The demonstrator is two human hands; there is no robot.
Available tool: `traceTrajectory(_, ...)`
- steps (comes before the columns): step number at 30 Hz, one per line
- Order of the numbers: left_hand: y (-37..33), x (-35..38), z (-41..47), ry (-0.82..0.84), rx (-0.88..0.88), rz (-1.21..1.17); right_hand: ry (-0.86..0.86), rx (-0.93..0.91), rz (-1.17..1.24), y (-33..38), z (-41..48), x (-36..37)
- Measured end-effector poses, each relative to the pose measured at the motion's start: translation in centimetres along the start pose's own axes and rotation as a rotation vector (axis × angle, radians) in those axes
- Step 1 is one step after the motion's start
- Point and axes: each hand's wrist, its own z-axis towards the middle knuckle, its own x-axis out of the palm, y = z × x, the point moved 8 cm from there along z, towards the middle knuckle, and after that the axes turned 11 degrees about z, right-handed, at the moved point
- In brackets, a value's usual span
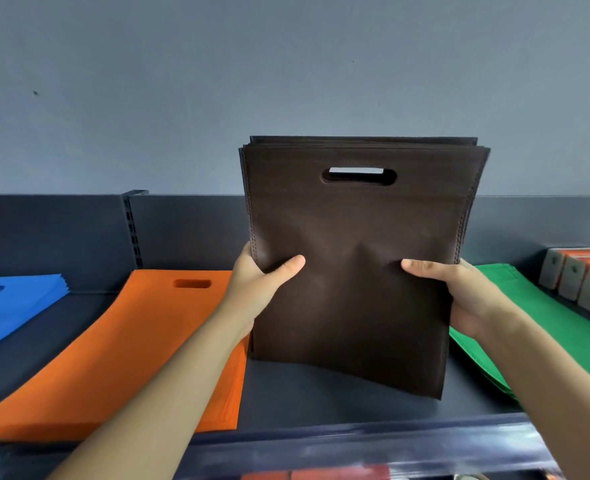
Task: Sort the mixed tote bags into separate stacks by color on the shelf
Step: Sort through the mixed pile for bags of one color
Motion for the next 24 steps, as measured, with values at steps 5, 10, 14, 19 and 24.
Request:
traceTrajectory(5, -1.5, -0.5, 0.3, -0.043, -0.021, 0.050, -0.076, 0.006, -0.111, 1.9, 0.2, 0.4)
traceTrajectory(10, -1.4, -0.2, 1.3, 0.117, -0.268, 0.058, -0.182, 0.009, -0.316, 4.7, 1.6, 0.0)
traceTrajectory(14, 2.0, -0.1, 1.1, 0.166, -0.439, 0.167, -0.286, 0.115, -0.447, 1.7, 2.9, -1.6)
traceTrajectory(19, 5.8, -0.2, -0.2, 0.255, -0.469, 0.524, -0.364, 0.290, -0.613, -4.6, 4.2, -4.7)
traceTrajectory(24, 2.8, 0.1, -0.4, 0.134, -0.016, 1.101, -0.420, 0.333, -0.765, -7.2, 4.5, -6.6)
